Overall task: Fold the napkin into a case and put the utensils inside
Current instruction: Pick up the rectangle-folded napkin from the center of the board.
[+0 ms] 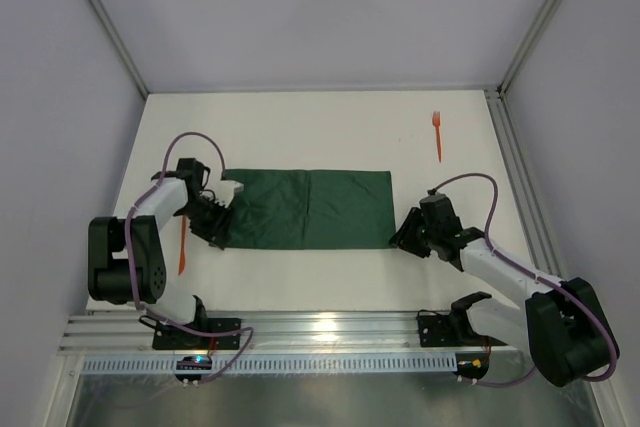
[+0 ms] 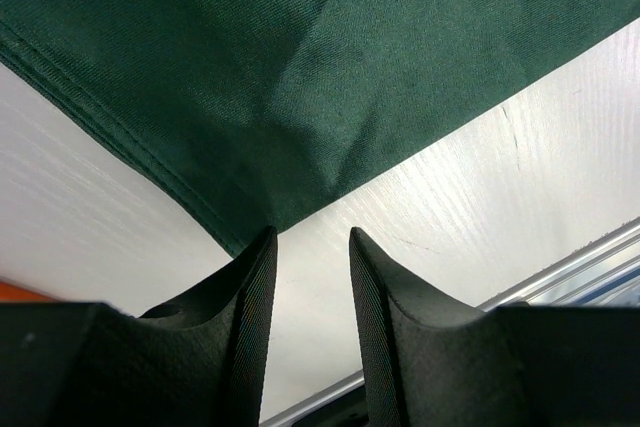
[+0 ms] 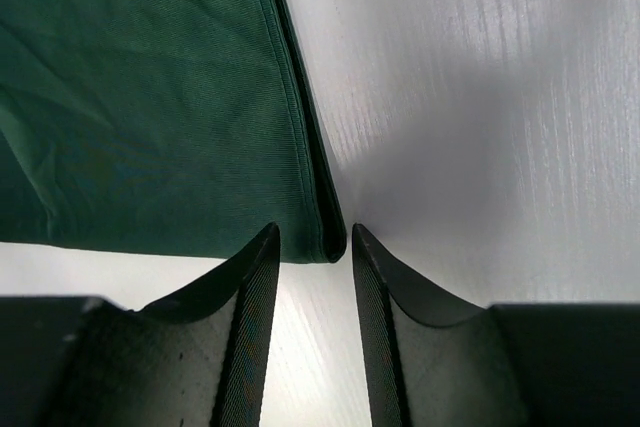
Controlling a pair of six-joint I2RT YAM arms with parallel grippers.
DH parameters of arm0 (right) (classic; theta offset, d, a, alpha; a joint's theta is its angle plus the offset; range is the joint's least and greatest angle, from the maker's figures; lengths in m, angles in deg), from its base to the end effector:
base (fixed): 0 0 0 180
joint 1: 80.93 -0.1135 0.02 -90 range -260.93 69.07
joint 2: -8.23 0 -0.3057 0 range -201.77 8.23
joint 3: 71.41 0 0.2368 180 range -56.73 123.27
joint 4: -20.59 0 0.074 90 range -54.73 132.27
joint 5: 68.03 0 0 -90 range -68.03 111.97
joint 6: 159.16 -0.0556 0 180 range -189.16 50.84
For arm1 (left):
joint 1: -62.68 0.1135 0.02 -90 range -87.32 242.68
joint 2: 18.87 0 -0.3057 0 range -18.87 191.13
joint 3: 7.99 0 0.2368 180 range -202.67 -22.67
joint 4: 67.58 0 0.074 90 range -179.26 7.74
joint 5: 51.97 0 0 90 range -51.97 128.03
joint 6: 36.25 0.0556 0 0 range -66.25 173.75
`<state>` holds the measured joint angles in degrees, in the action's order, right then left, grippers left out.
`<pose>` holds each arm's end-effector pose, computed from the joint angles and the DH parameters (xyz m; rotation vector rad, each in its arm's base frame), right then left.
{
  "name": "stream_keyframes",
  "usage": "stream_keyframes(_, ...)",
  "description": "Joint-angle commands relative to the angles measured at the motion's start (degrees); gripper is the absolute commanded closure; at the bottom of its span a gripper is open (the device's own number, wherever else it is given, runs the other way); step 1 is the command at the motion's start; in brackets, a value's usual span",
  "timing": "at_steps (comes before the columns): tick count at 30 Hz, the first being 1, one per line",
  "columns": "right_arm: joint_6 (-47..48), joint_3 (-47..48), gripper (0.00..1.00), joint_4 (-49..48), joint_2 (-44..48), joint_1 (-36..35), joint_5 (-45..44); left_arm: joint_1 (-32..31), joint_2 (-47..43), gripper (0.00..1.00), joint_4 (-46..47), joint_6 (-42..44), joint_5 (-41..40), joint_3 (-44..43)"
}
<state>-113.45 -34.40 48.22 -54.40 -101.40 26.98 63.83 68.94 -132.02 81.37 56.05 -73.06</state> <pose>0.1579 0.0641 0.1789 0.4976 2.5418 0.5564 0.2333 -0.0125 0.2007 0.6946 2.9024 -0.4401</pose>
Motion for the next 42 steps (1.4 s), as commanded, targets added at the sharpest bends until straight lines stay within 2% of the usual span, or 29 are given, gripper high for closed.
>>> stream_keyframes(1,-2.99,-2.81,0.61,-1.7,-0.21,0.34,-1.06,0.17,-1.94,0.63,-0.43,1.12,0.17,-0.67)
stream_keyframes(7,-2.99,-3.17,0.68,-1.0,0.67,0.43,-1.94,0.17,-2.12,0.63,-0.78,1.12,-0.18,-1.02)
stream_keyframes(20,-4.13,-5.28,0.7,-0.91,1.11,0.43,-2.99,0.35,-4.93,0.62,-2.63,1.12,0.87,-1.9)
stream_keyframes(24,-3.43,-4.66,0.82,-1.7,-0.03,0.43,-3.08,0.35,-4.49,0.62,-2.8,1.12,1.23,-2.17)
stream_keyframes(31,0.7,0.78,0.96,0.85,-1.09,0.34,-4.23,0.61,-3.79,0.62,-3.59,1.21,3.51,-4.01)
stream_keyframes(37,1.75,1.4,0.96,1.81,-0.39,0.52,-3.52,1.14,-2.12,0.62,-4.12,0.6,4.48,-6.21)
stream_keyframes(42,4.9,3.07,0.96,6.38,3.48,1.83,-4.66,1.14,-1.33,0.62,-3.59,-1.15,3.69,-8.05)
